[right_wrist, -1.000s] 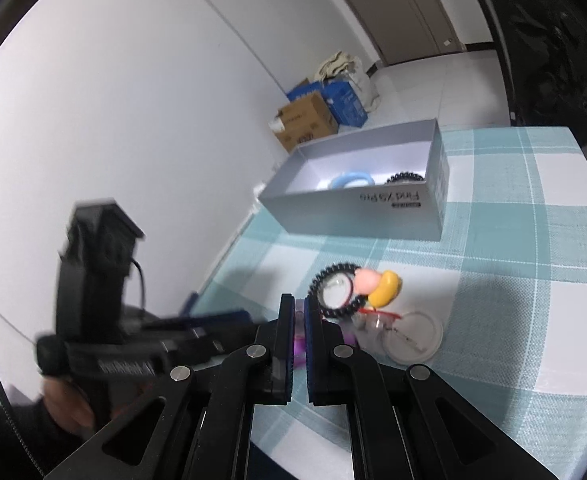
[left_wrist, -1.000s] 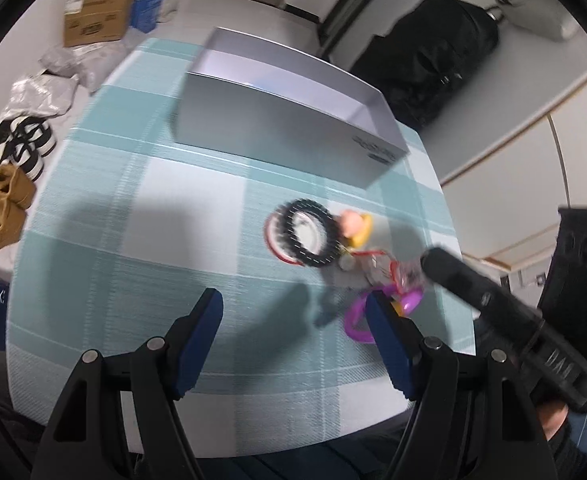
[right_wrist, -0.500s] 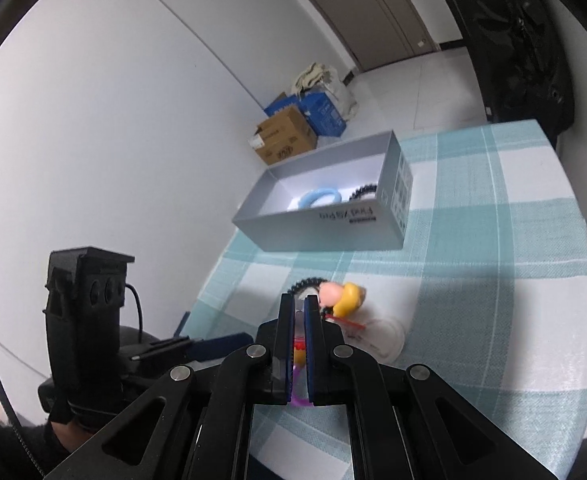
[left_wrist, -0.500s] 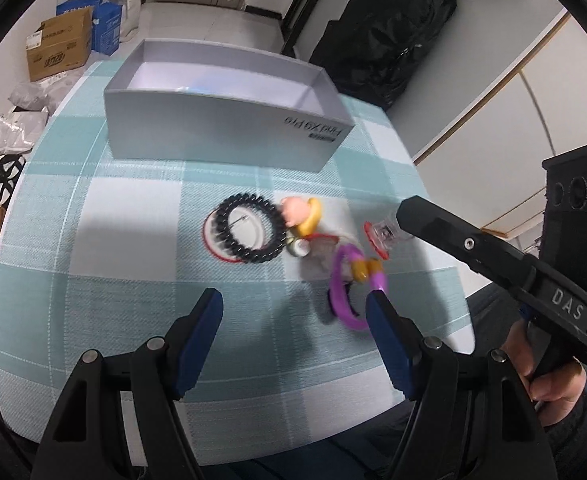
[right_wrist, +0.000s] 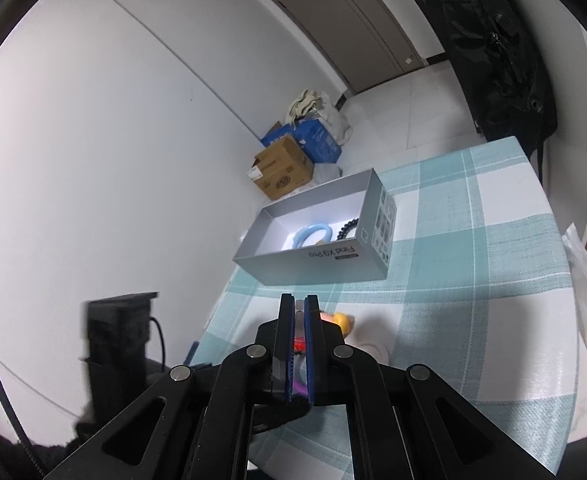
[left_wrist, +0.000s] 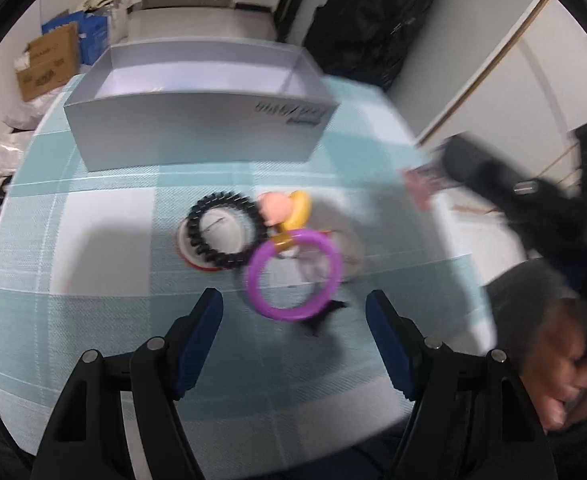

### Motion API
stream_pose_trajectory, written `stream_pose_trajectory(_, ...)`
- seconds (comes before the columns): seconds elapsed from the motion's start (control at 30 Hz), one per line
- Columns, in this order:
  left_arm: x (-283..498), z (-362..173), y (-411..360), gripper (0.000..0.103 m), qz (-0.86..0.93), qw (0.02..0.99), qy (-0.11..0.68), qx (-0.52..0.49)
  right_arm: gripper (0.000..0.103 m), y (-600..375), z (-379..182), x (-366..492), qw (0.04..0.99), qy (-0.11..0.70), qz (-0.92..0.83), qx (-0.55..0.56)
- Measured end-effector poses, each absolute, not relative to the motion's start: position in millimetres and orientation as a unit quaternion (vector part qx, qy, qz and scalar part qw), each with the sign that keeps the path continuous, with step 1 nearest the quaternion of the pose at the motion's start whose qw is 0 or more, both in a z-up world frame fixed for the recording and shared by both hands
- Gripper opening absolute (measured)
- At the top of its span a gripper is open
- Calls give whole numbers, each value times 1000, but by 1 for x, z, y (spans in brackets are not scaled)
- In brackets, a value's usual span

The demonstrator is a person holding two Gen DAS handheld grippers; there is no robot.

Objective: Organize jewelry
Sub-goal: 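Grasp the purple ring with the left gripper and lift it, then carry the purple ring and red item into the box and release both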

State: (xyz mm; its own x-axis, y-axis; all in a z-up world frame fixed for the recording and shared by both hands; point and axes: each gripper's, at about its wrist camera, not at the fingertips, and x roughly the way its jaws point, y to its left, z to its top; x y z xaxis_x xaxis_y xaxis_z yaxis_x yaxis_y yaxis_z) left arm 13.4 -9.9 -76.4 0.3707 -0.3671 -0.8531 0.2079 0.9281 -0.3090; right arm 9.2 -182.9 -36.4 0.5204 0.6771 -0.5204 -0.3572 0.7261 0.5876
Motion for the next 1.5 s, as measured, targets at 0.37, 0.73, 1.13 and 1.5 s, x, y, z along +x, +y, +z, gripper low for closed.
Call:
stream_pose_trajectory(0.37,24,-86,-39,69,-135,839,528,-2,4,-190,-35,10,845,381,303,220)
stream_pose_trajectory(0.73,18,-83,-35,45,-156,843,514,-8,4,-192,-37,11,845,384,299,222)
stream_pose_trajectory(1.13,14,-52,-6,45,-153,865,474,-69,4,-186,-35,15,843,377,308,228)
stream_pose_trajectory(1.5,33,-23,15,45,-144,880,442,-98,4,-169,-13,32,848,365,322,212)
